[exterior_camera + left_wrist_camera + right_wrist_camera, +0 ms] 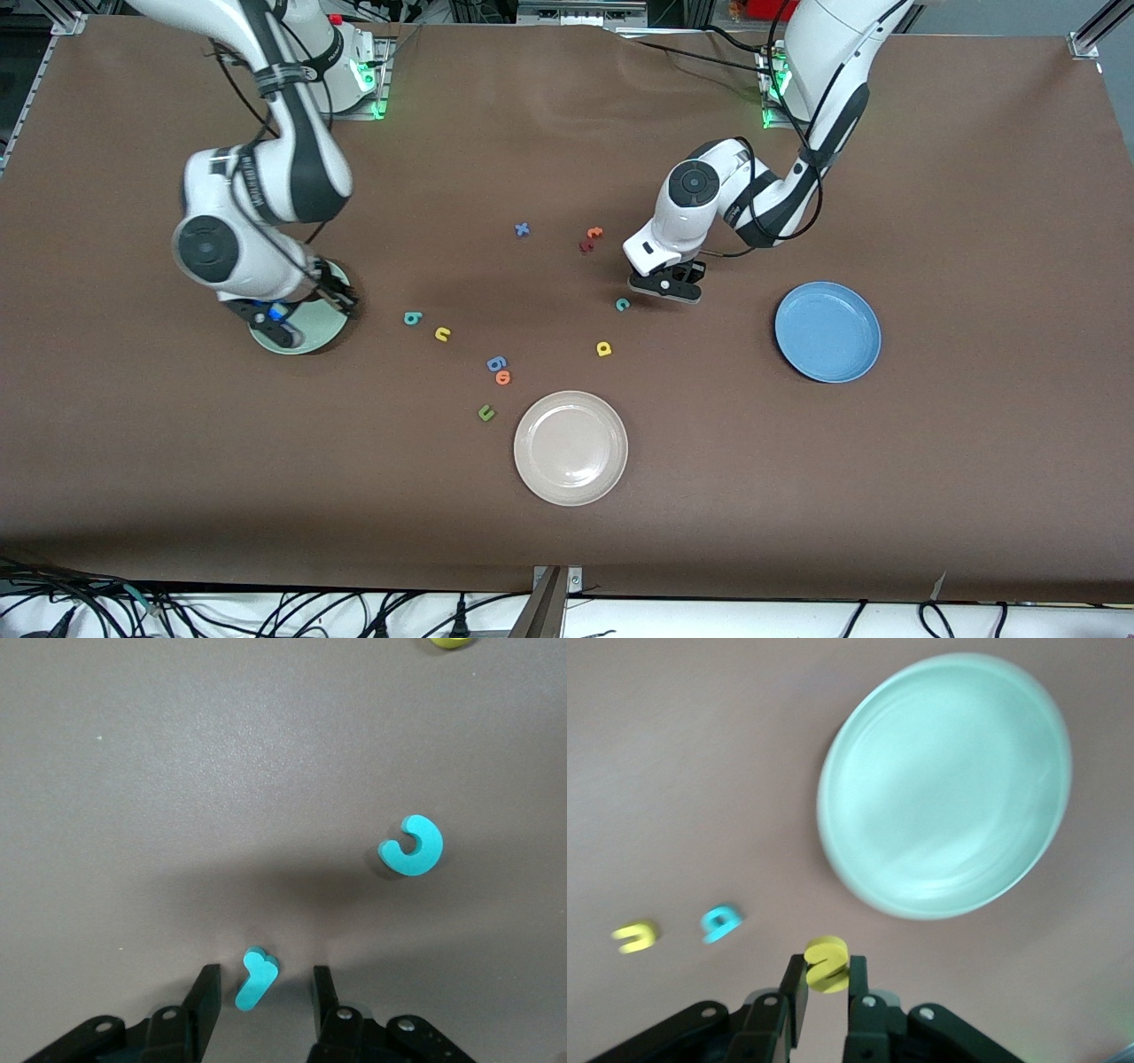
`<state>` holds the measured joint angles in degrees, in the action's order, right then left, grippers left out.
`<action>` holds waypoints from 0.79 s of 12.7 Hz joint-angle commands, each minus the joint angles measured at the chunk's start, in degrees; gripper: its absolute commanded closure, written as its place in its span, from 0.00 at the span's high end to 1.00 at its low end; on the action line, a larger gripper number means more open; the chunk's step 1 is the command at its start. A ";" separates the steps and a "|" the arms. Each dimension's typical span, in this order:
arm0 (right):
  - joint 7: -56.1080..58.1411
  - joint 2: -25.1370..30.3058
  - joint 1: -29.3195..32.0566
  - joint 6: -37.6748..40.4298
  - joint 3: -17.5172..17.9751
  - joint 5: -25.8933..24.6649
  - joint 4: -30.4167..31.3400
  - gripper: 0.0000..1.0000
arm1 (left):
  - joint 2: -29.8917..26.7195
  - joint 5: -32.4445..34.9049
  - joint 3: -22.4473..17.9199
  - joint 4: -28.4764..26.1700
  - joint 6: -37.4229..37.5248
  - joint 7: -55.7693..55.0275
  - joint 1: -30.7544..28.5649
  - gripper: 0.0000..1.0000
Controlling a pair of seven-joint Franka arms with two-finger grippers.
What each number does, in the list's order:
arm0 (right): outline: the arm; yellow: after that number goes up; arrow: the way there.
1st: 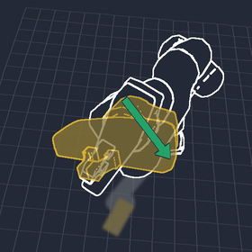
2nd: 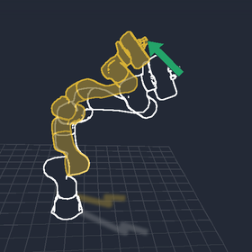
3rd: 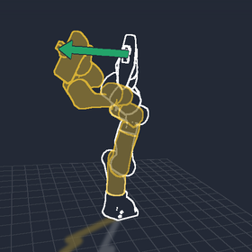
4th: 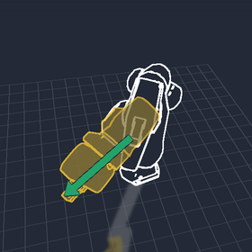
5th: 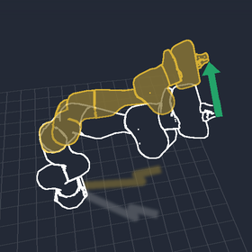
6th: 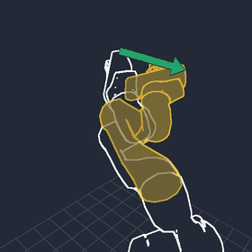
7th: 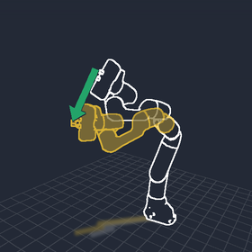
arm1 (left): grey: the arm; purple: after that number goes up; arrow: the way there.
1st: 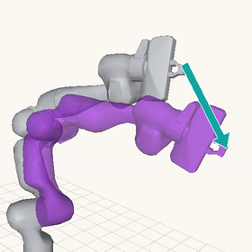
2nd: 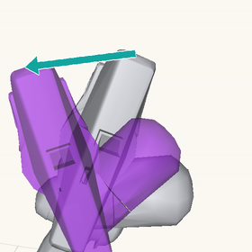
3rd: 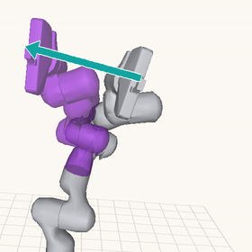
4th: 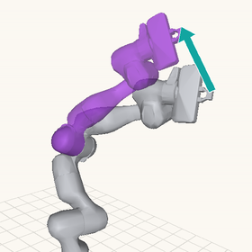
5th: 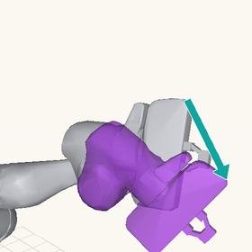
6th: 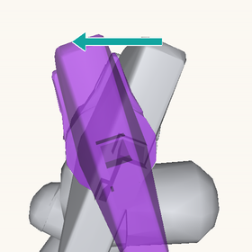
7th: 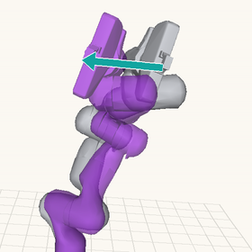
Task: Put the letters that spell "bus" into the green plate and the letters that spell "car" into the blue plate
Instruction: 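Place the yellow 2 on the green plate with the right gripper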
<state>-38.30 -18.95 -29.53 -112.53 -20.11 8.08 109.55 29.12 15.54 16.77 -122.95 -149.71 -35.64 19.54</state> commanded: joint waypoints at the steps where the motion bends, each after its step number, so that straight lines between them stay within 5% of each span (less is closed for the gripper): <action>1: 11.44 -0.73 0.00 0.56 -4.48 0.18 1.80 0.00 | 0.59 1.86 -0.25 0.61 0.21 -1.71 0.24 0.39; 6: 28.69 -5.21 5.53 -4.34 -6.61 0.88 5.05 0.00 | 1.03 1.77 -0.25 0.61 0.38 -2.59 0.85 0.29; 10: 31.70 -7.94 6.59 -11.92 -6.43 0.97 7.87 0.00 | 1.03 1.69 -0.25 0.61 0.47 -2.94 0.85 0.22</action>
<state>-7.96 -26.53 -22.86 -122.68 -26.87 8.18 116.53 29.07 15.54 16.93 -122.72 -149.67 -36.98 19.91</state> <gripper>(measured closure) 0.780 0.767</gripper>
